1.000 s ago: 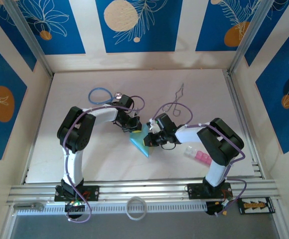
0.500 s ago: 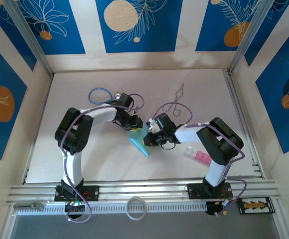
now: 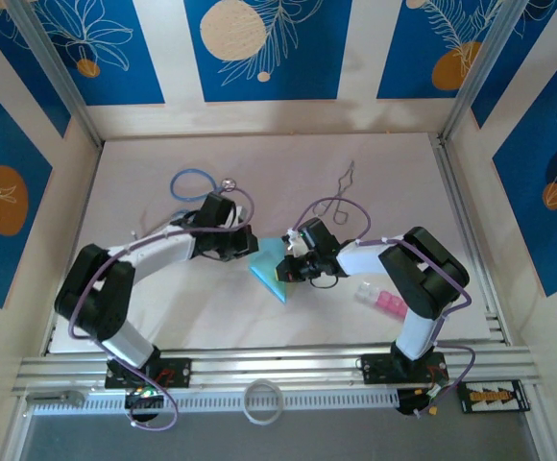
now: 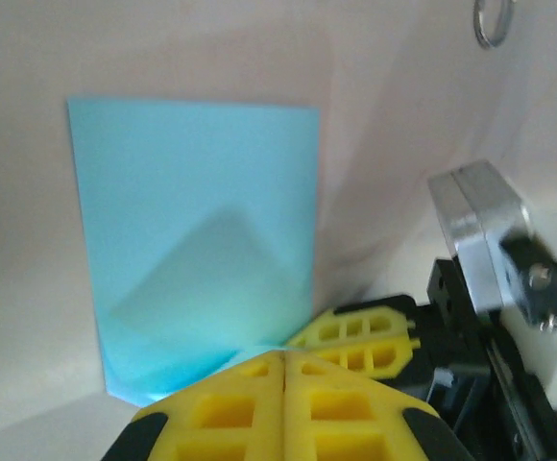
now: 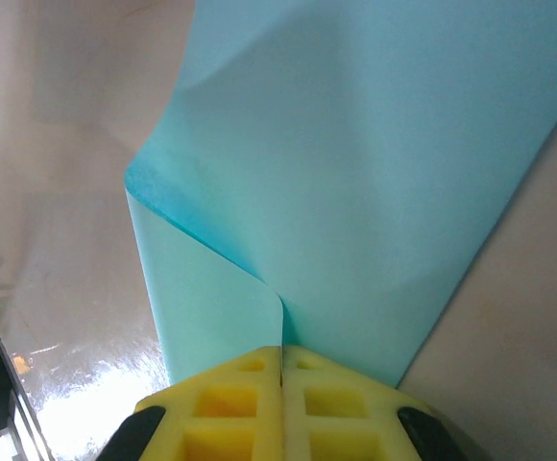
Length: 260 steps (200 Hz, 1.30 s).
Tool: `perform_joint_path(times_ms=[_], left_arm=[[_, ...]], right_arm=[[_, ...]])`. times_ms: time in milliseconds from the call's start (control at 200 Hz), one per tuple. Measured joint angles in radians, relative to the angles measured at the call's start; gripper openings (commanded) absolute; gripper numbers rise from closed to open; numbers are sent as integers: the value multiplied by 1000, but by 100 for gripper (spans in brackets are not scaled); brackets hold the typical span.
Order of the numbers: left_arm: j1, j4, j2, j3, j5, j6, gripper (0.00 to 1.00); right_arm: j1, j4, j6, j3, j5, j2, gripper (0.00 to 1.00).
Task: Fold a paper plane with a square sheet of paper (pick it up from the middle)
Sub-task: Third fold the triangle at the center of the table.
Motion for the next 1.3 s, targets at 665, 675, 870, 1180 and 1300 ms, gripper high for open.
perform_joint_path(times_ms=[665, 675, 870, 1180, 1300], left_arm=[[-117, 452, 2, -274, 24, -333, 0], [-117, 457, 4, -274, 24, -335, 0], [-118, 492, 29, -287, 21, -346, 0], [-118, 505, 64, -316, 9, -349, 0], [-118, 508, 80, -317, 8, -344, 0]], right_arm=[[5, 0, 25, 2, 11, 0, 0], [5, 0, 25, 2, 11, 0, 0], [5, 0, 25, 2, 11, 0, 0], [7, -3, 25, 4, 14, 0, 0], [8, -4, 25, 5, 14, 0, 0]])
